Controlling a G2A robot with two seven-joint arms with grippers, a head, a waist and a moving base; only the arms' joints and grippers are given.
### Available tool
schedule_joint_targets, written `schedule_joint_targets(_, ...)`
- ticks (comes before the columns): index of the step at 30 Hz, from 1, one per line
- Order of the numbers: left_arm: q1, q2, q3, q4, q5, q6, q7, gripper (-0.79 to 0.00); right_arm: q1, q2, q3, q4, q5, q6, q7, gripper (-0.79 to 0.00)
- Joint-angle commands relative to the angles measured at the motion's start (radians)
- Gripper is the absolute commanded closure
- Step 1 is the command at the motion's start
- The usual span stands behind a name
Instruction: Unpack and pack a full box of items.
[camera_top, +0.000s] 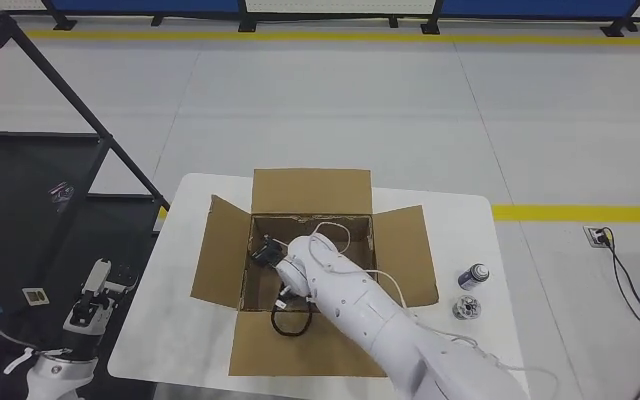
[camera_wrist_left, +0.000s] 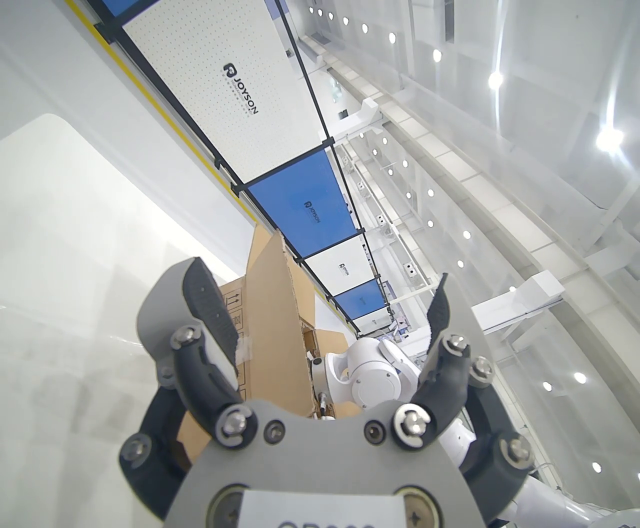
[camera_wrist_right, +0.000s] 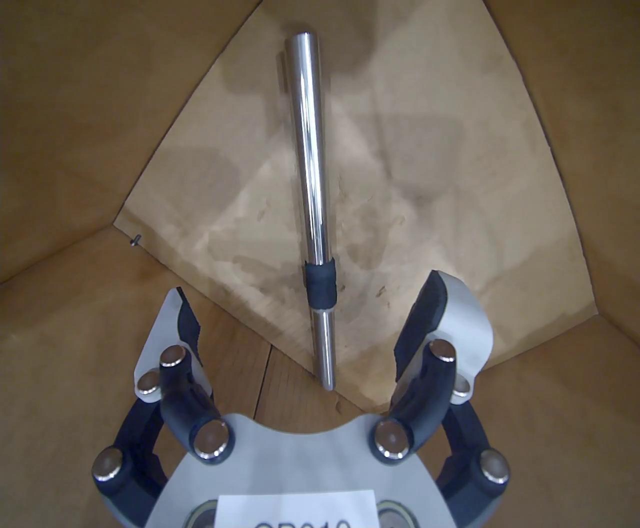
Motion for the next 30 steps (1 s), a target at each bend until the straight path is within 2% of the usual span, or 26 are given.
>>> schedule_joint_targets(1, 0.0, 0.0, 0.0, 0.0, 0.0, 0.0, 0.0, -0.785, -0.002, -0.011, -0.002, 0.026, -0.007, 0.005, -0.019, -0.643)
schedule_joint_targets(2, 0.0, 0.0, 0.0, 0.0, 0.0, 0.0, 0.0, -0.785, -0.002, -0.016, -0.001, 0.039, -0.007, 0.004, -0.025, -0.563)
schedule_joint_targets(9, 0.0, 0.0, 0.0, 0.0, 0.0, 0.0, 0.0, -0.785, 0.005, -0.042, 0.013, 0.116, 0.01, -0.056, -0.043, -0.391)
schedule_joint_targets(16, 0.0, 0.0, 0.0, 0.0, 0.0, 0.0, 0.0, -0.785, 0.001, -0.059, 0.021, 0.154, 0.005, -0.07, -0.07, -0.345)
schedule_joint_targets(30, 0.0, 0.0, 0.0, 0.0, 0.0, 0.0, 0.0, -0.785, -0.009, -0.074, 0.036, 0.195, -0.011, -0.045, -0.093, -0.345)
